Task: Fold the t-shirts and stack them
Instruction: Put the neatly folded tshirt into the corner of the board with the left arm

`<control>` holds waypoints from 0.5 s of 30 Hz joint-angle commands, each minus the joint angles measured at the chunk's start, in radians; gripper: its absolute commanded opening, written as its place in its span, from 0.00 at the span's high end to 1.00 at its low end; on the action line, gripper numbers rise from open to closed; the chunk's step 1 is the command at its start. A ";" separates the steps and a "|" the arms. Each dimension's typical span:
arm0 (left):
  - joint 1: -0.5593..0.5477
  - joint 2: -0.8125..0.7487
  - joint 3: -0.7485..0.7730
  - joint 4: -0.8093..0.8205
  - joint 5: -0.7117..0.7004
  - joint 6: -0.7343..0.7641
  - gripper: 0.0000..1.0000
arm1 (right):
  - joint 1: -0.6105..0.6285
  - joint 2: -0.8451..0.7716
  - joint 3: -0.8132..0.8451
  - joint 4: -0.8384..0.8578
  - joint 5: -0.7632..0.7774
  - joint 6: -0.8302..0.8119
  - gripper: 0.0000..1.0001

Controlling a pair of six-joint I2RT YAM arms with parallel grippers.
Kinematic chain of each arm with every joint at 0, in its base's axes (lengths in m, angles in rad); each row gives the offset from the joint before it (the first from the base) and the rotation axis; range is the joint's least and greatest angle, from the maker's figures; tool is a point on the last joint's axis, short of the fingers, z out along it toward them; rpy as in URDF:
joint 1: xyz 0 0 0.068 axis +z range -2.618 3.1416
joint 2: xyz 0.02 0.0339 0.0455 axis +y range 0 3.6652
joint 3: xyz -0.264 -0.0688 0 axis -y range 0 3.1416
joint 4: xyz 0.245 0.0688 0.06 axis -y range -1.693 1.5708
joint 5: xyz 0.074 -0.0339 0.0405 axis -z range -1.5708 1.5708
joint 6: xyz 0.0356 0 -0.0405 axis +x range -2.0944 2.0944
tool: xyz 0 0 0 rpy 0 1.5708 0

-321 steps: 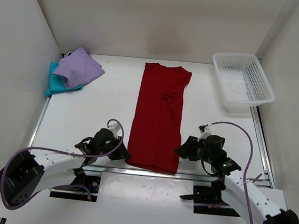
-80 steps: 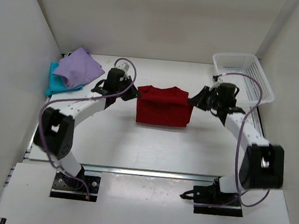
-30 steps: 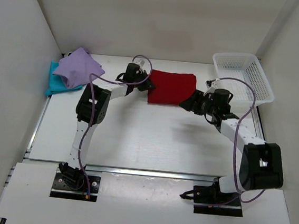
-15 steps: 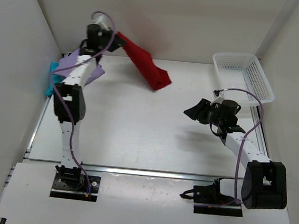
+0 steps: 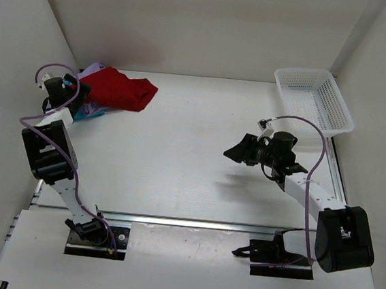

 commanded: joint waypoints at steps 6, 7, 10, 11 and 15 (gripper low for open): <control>-0.099 -0.139 0.040 0.040 -0.073 0.036 0.02 | 0.053 -0.036 -0.051 0.080 -0.006 0.000 0.45; -0.095 -0.150 0.039 0.031 -0.093 0.035 0.01 | 0.049 -0.040 -0.058 0.082 -0.002 0.000 0.45; -0.108 -0.182 0.063 -0.076 -0.221 0.061 0.01 | 0.070 -0.046 -0.061 0.066 0.005 -0.004 0.45; -0.102 -0.205 0.060 -0.099 -0.242 0.067 0.01 | 0.078 -0.049 -0.067 0.056 0.013 -0.007 0.46; -0.076 -0.254 -0.023 -0.138 -0.363 0.050 0.02 | 0.090 -0.083 -0.099 0.063 0.030 0.000 0.49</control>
